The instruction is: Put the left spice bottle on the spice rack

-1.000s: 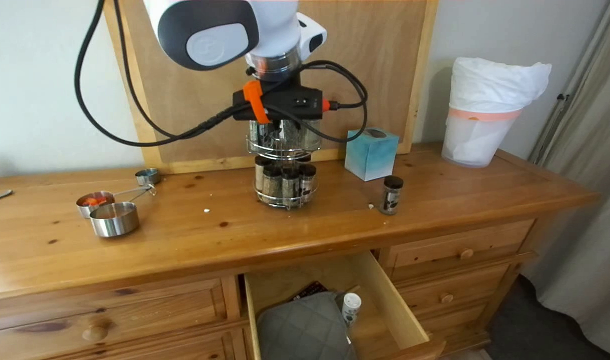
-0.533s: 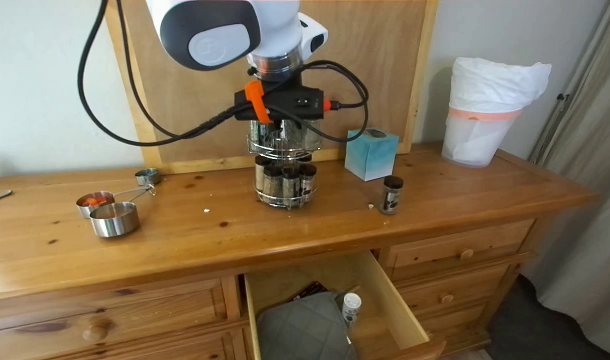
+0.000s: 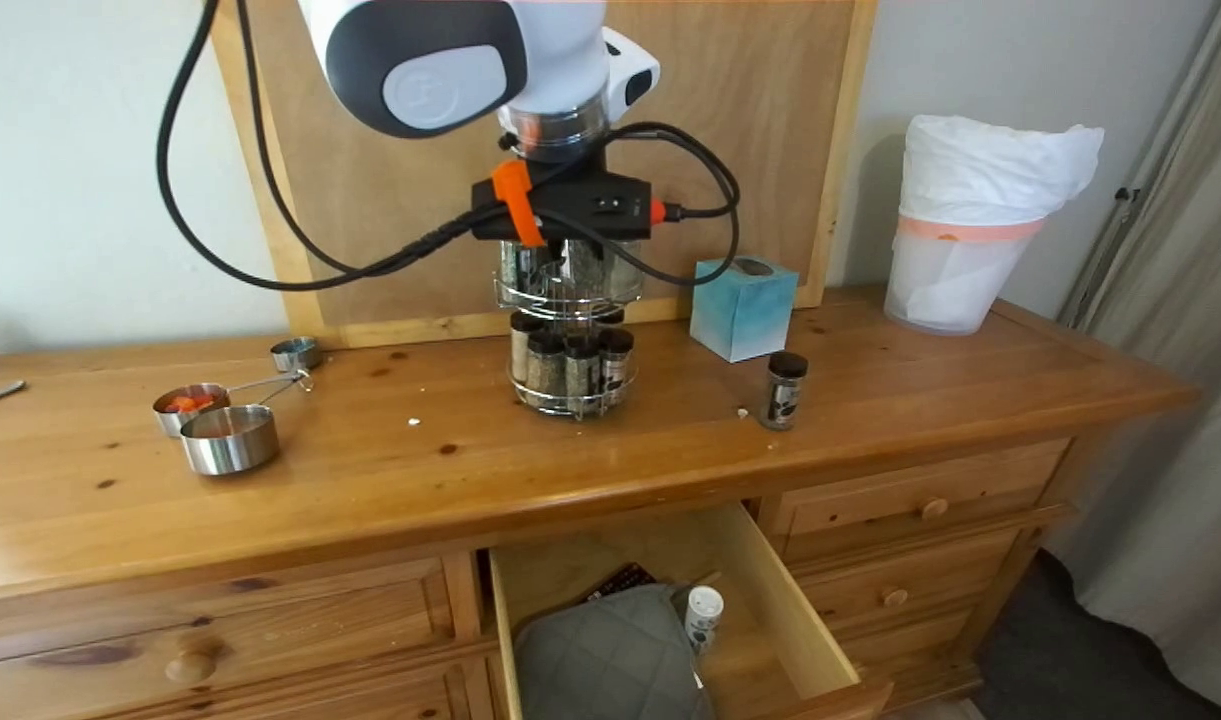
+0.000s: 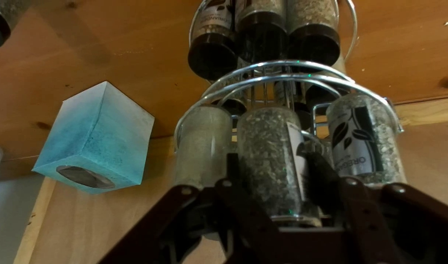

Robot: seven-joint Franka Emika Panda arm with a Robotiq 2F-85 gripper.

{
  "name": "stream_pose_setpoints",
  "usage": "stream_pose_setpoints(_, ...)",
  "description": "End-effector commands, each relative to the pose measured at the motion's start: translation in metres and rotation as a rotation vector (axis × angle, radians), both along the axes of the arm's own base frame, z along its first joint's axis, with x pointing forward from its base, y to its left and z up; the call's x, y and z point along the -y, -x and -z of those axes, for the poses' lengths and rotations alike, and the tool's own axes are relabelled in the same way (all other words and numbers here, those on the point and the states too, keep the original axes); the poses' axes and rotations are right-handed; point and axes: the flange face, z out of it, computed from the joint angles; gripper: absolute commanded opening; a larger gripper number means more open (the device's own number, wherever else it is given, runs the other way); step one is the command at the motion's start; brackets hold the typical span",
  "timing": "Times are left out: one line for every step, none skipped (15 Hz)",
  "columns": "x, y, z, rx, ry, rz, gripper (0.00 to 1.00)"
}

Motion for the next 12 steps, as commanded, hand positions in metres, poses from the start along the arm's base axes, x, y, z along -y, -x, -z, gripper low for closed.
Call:
stream_pose_setpoints(0.0044, 0.0026, 0.0118, -0.042, -0.026, -0.01, 0.23)
stream_pose_setpoints(0.0047, 0.0034, 0.012, -0.044, -0.028, -0.01, 0.23)
stream_pose_setpoints(0.0049, 0.0042, 0.0118, -0.046, -0.029, -0.011, 0.23)
stream_pose_setpoints(0.0054, 0.0049, 0.0123, -0.051, -0.033, -0.013, 0.23)
stream_pose_setpoints(0.0059, 0.0057, 0.0127, -0.054, -0.034, -0.013, 0.23)
stream_pose_setpoints(0.0063, 0.0064, 0.0122, -0.055, -0.036, -0.012, 0.23)
stream_pose_setpoints(0.0063, 0.0069, 0.0105, -0.05, -0.041, -0.014, 0.23)
stream_pose_setpoints(0.006, 0.0074, 0.0088, -0.045, -0.041, -0.013, 0.23)
stream_pose_setpoints(0.0055, 0.0085, 0.0071, -0.044, -0.046, -0.015, 0.23)
stream_pose_setpoints(0.0055, 0.0091, 0.0069, -0.047, -0.046, -0.017, 0.23)
stream_pose_setpoints(0.0055, 0.0101, 0.0077, -0.053, -0.047, -0.02, 0.23)
stream_pose_setpoints(0.0059, 0.0111, 0.0091, -0.058, -0.049, -0.021, 0.23)
